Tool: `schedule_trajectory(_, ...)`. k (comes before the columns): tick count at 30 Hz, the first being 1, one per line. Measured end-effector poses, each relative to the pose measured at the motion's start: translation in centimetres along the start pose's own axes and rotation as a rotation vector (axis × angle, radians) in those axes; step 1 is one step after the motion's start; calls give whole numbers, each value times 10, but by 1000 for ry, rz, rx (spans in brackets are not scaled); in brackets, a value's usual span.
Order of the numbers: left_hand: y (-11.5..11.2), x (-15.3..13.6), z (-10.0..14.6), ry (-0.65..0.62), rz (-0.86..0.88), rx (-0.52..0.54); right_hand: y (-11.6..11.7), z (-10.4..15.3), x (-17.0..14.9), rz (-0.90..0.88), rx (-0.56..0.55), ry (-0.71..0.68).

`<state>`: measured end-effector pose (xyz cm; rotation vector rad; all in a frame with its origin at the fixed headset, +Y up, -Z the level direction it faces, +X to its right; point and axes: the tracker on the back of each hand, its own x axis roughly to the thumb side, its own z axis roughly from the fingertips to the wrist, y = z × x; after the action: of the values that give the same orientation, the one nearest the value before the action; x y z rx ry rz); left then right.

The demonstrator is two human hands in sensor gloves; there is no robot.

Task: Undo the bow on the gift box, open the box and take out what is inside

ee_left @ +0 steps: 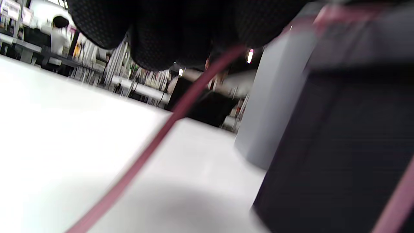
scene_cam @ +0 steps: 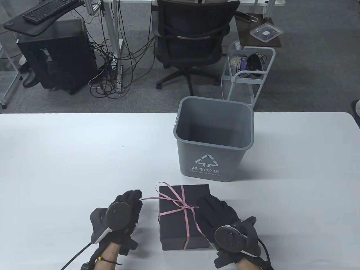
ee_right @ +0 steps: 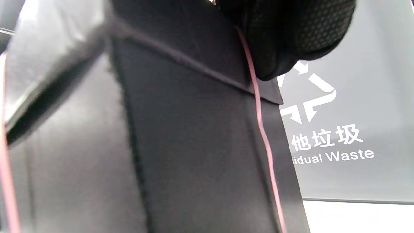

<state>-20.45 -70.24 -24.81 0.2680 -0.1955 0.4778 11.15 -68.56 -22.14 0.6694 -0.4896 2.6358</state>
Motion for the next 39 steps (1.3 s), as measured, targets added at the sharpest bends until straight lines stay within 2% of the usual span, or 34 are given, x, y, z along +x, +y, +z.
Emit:
schedule_trajectory(2,12,26,2,-123,73,77,0,-1,0,1,3,2)
schedule_trajectory(4,13,58,1,-268,86,27,1,-1,0,-4,6,4)
schedule_trajectory(7,-6,105,-7,-374,-36,-259,1,0,1,3,5,-1)
schedule_trajectory(9,-19,127,-11,-403,-147,-377,0,0,1,6,6,-2)
schedule_trajectory(11,-17,147,-10,-453,-286,-281,1,-1,0,5,5,1)
schedule_trajectory(15,-16,157,-5,-489,-480,-271,1,-1,2,16,6,1)
schedule_trajectory(16,-16,157,-4,-469,-497,-303,1,-1,2,12,6,2)
schedule_trajectory(18,-16,152,-1,-459,-505,-299,2,-1,3,7,4,2)
schedule_trajectory(23,-7,130,0,-429,-520,-163,2,-1,4,11,4,4)
schedule_trajectory(26,5,104,-1,-362,-498,-75,2,-1,4,4,5,8)
schedule_trajectory(30,14,56,-3,-226,-369,0,2,-2,4,4,5,9)
schedule_trajectory(32,13,36,-6,-163,-368,-12,2,-2,3,2,4,9)
schedule_trajectory(35,3,1,-9,-34,-345,-104,2,-1,4,4,3,9)
schedule_trajectory(39,-15,-35,-11,153,-276,-321,2,-1,3,1,3,10)
